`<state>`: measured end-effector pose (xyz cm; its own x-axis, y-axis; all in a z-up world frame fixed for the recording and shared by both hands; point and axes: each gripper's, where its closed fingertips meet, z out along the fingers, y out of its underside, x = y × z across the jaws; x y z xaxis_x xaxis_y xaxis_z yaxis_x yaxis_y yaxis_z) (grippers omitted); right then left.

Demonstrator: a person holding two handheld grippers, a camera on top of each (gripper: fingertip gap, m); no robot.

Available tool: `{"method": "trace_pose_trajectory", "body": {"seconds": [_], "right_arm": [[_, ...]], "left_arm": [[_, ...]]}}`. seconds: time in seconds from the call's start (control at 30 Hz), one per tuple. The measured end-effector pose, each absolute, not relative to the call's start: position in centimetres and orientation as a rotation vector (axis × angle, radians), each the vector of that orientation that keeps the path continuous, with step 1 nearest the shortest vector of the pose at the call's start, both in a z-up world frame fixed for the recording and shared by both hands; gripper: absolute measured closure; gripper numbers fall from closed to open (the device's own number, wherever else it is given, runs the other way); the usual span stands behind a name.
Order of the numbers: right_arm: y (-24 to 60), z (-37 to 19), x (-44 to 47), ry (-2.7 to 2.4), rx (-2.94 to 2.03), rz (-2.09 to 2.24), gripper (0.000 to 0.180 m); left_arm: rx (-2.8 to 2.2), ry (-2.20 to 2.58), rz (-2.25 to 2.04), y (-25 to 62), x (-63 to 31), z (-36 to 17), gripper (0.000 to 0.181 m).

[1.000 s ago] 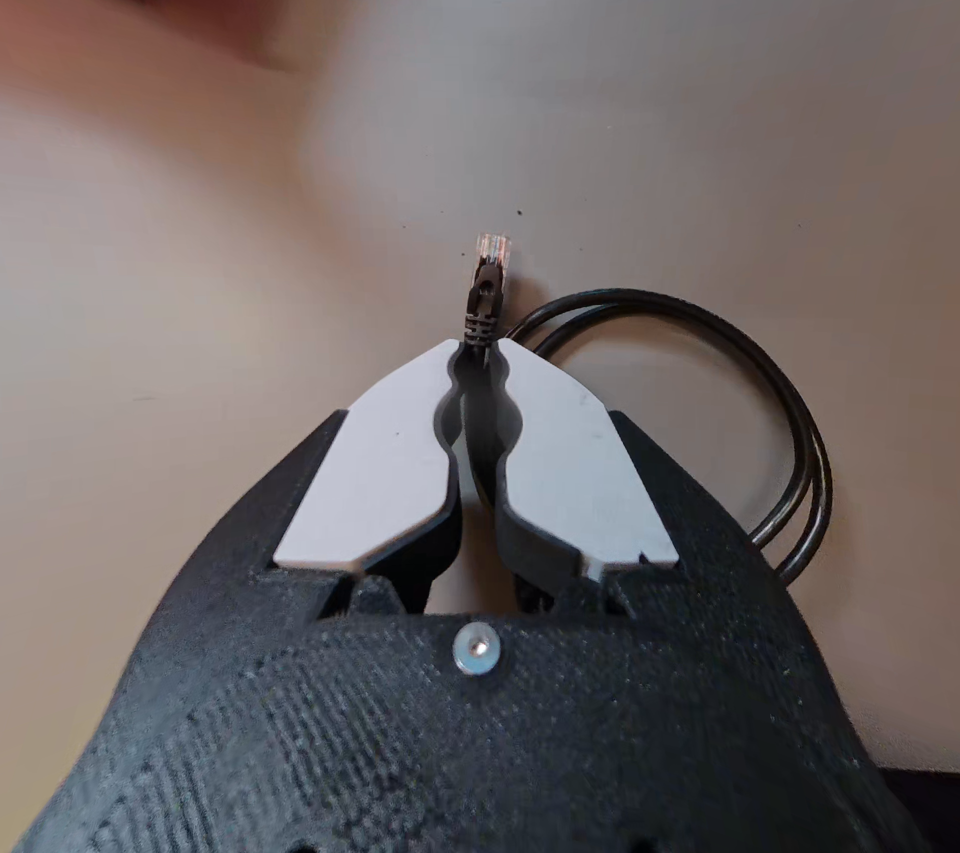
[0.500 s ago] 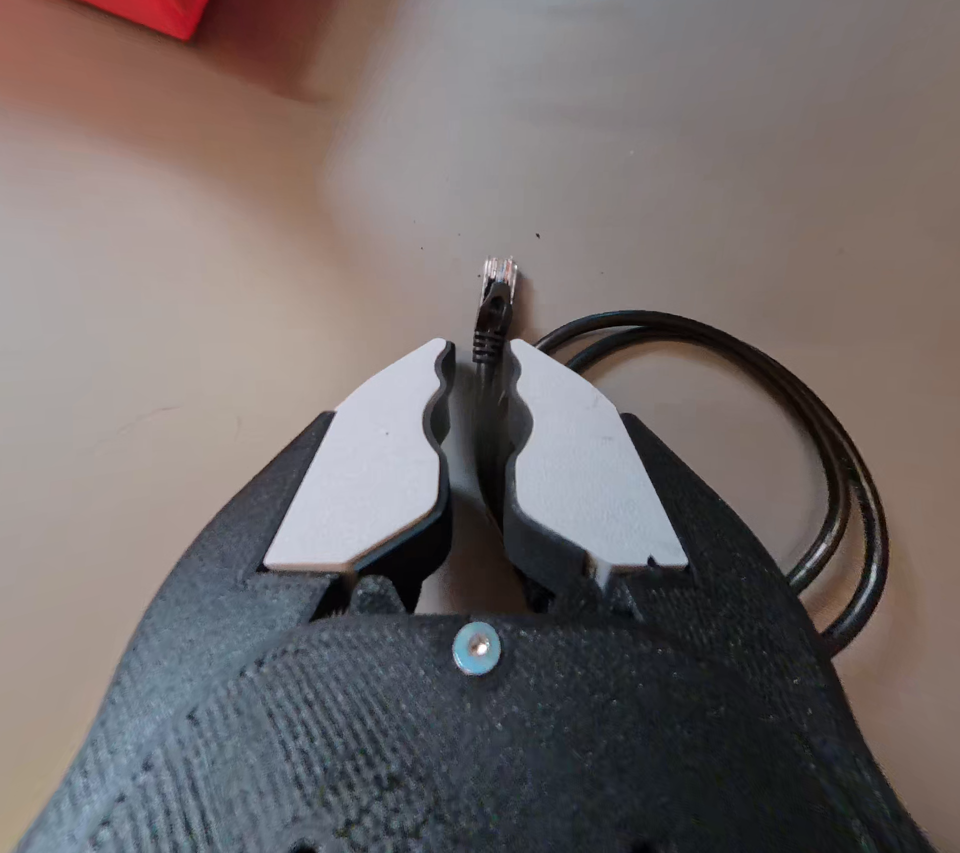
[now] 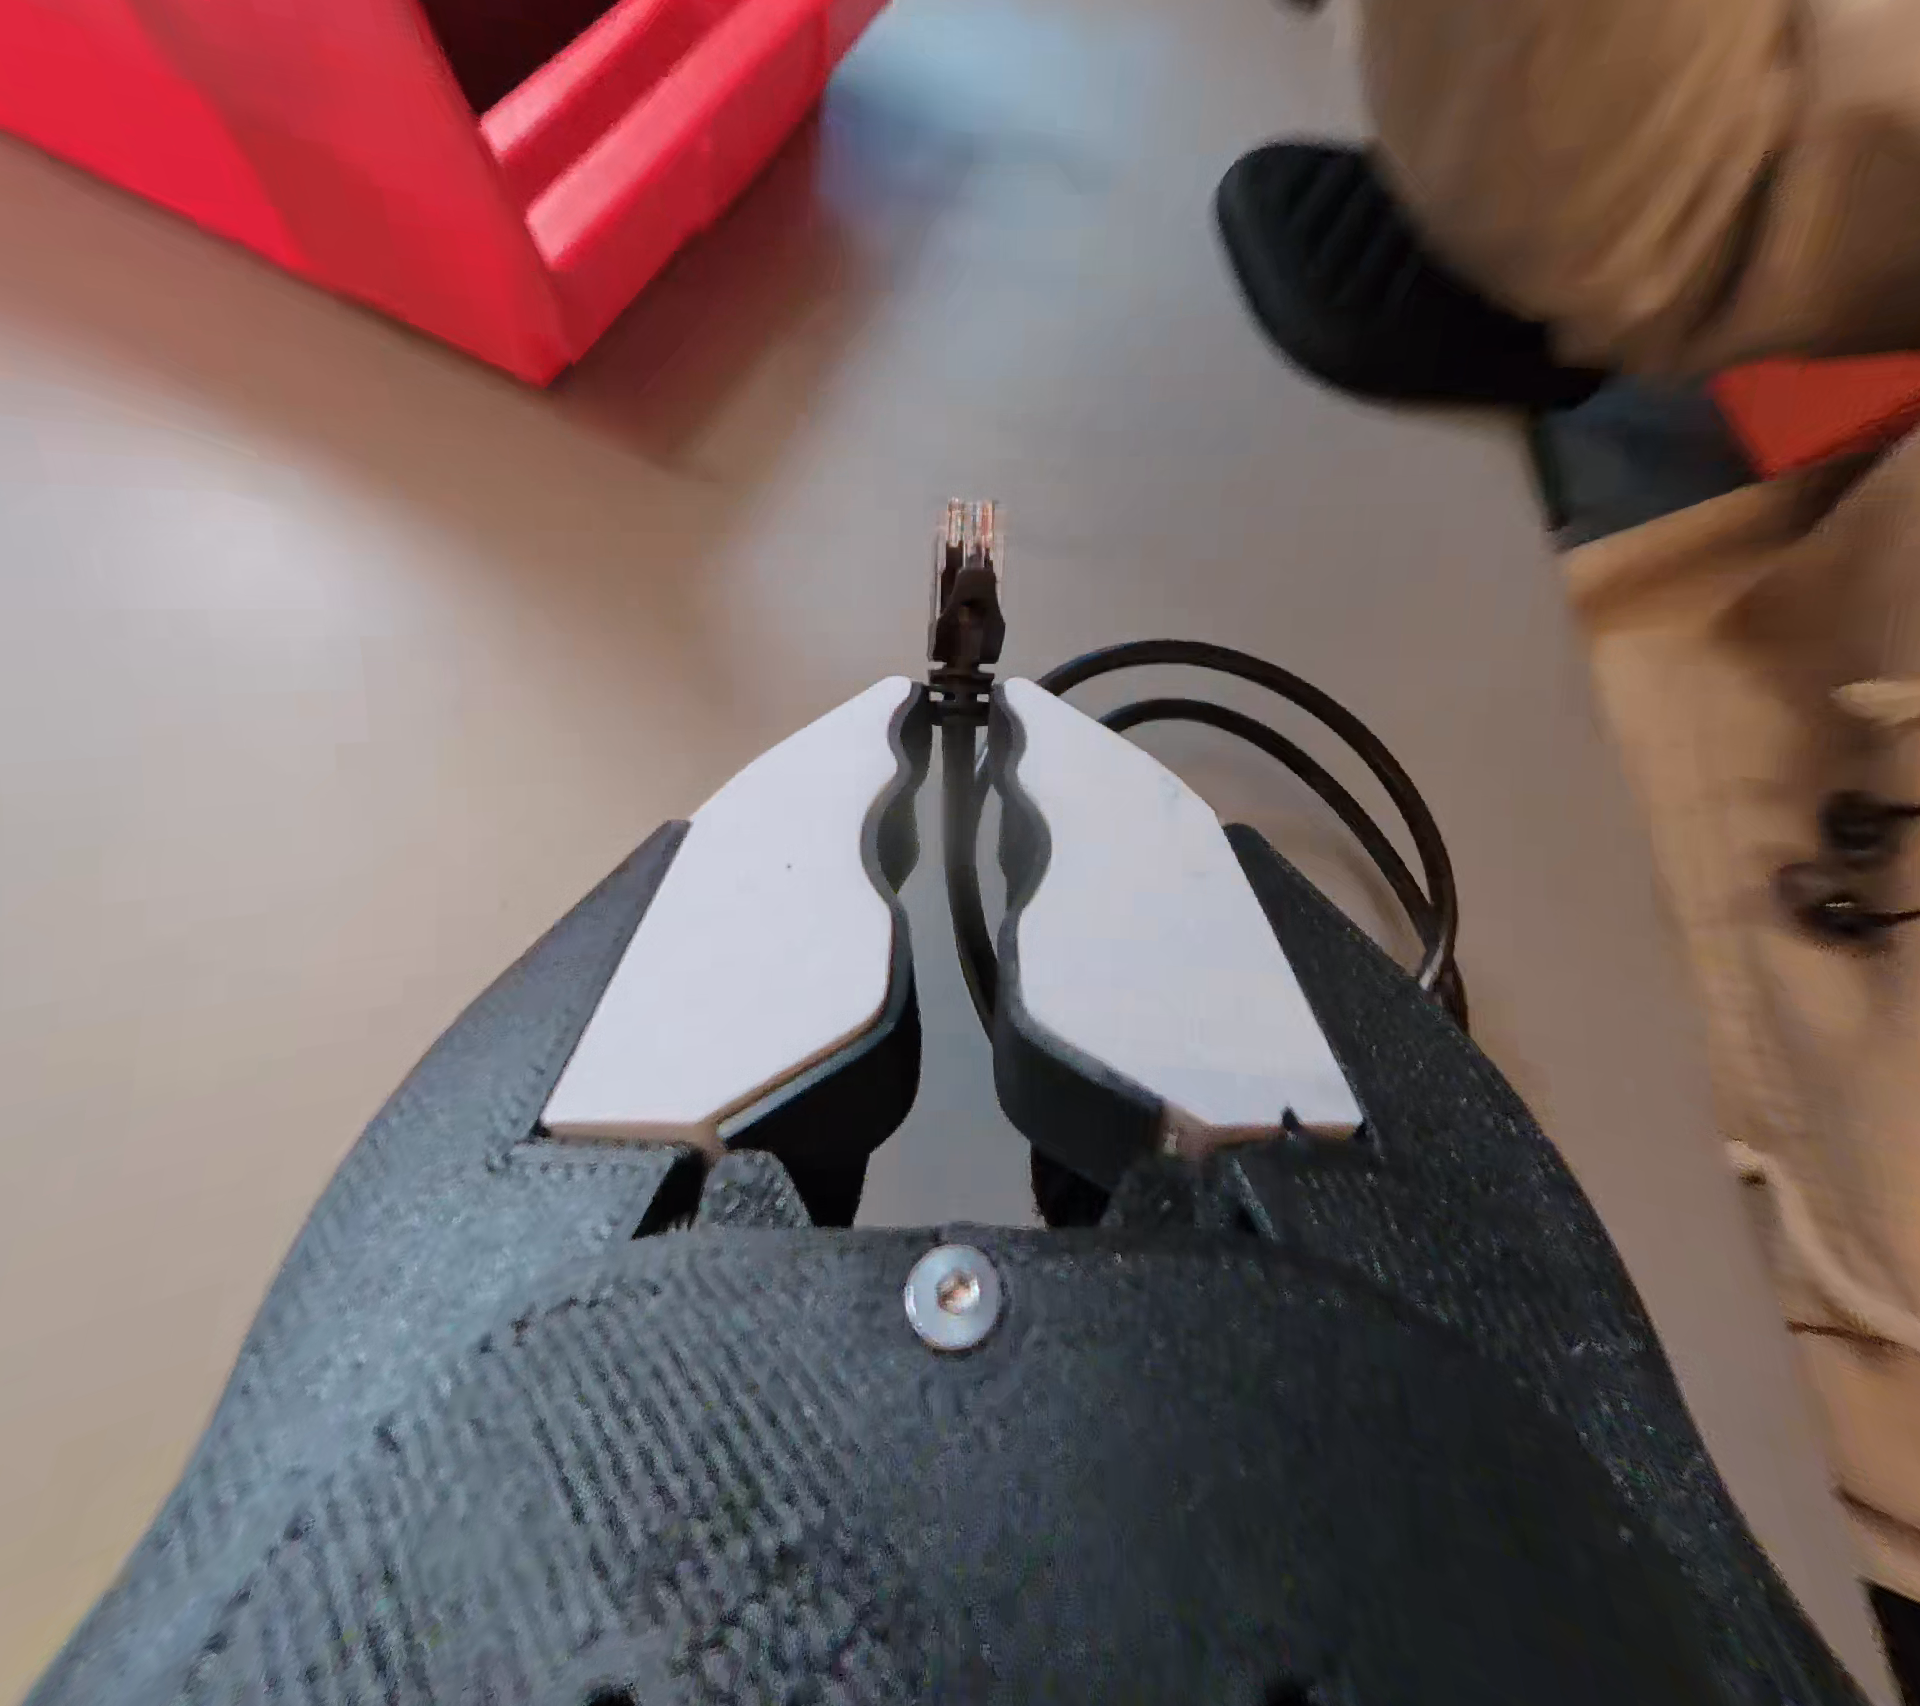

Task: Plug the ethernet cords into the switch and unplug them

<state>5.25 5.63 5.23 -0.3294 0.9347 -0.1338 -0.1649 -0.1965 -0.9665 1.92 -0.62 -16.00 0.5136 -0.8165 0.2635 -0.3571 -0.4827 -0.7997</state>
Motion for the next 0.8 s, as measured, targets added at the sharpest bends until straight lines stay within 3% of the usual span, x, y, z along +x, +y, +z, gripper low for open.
{"method": "trace_pose_trajectory", "body": {"seconds": [0.4,0.8], "right_arm": [[5.8,4.2,4.8,-1.23,-1.029,1.64,0.155],[2.1,2.8,5.5,-1.508,-0.848,1.604,0.155]], "left_arm": [[-1.714,0.864,-1.299,-3.3,4.0,-7.9,0.17],[-1.57,0.817,-1.579,-5.4,5.5,-4.5,0.17]]}}
